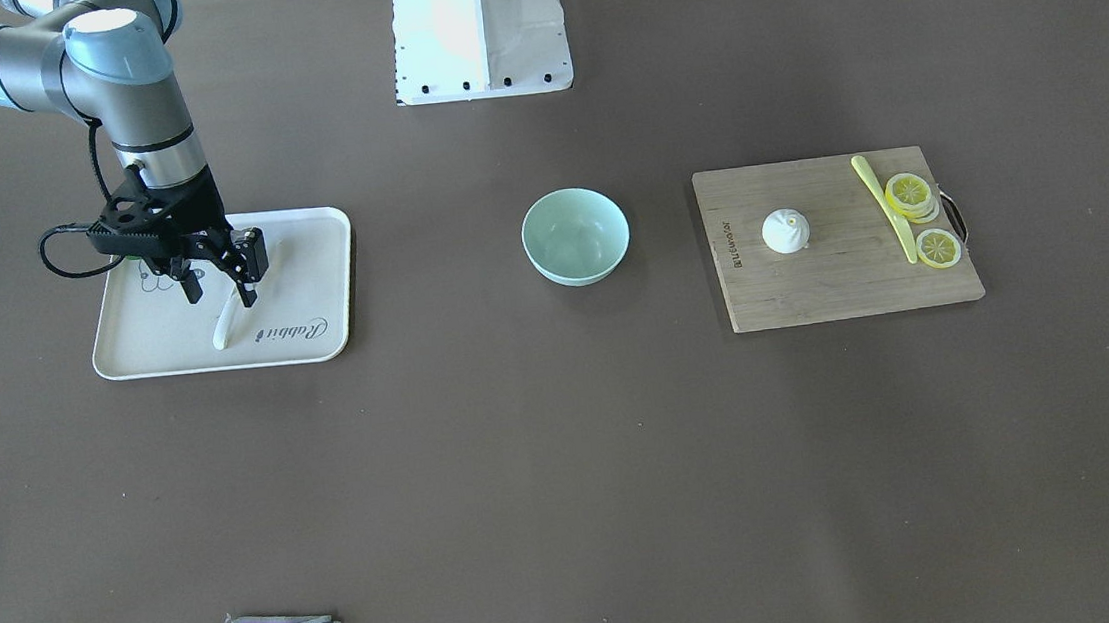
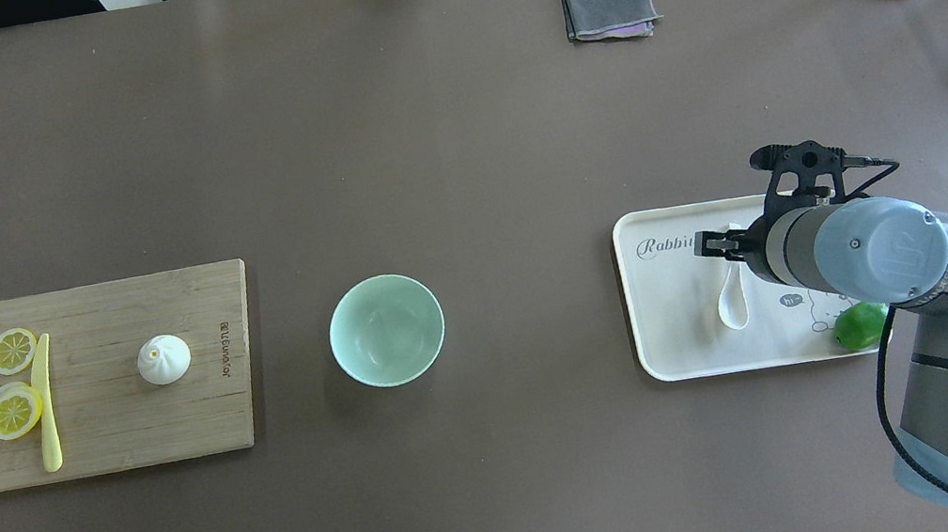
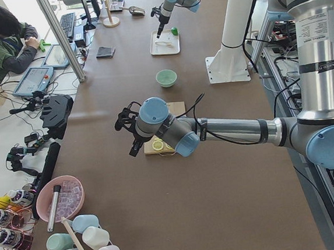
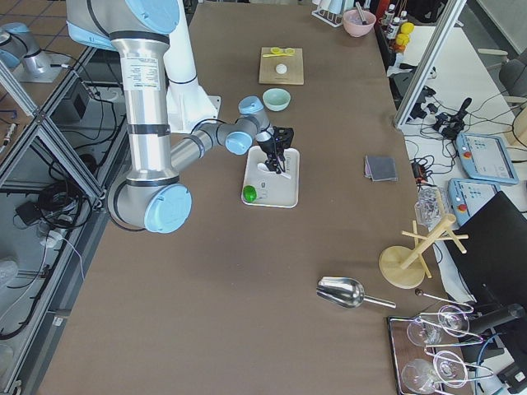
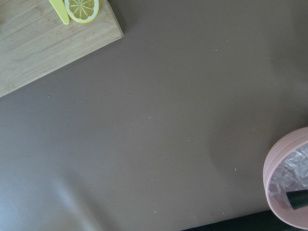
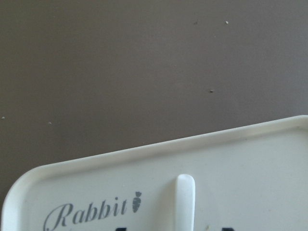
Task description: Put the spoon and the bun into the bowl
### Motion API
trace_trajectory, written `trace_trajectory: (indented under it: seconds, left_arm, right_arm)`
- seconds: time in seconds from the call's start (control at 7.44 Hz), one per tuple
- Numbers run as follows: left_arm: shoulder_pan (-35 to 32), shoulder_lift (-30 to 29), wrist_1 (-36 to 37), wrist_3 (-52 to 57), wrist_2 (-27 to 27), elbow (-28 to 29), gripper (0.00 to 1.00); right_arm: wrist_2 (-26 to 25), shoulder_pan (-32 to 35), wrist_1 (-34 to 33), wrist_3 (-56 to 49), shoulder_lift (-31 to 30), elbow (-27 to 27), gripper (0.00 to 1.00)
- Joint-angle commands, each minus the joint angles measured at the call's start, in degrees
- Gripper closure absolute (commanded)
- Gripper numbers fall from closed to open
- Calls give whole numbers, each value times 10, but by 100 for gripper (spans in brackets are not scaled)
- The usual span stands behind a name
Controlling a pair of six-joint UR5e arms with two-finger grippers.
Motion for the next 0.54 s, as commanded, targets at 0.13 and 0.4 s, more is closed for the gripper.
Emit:
trace_trajectory:
  seconds: [0.13, 0.4]
  left_arm:
    - [1, 1, 0, 1, 0, 0, 1]
    - [1, 1, 0, 2, 0, 1, 1]
  right_arm:
    - [-27, -18, 1, 3, 2, -28, 36]
    - [-33, -21, 0, 5, 5, -31, 66]
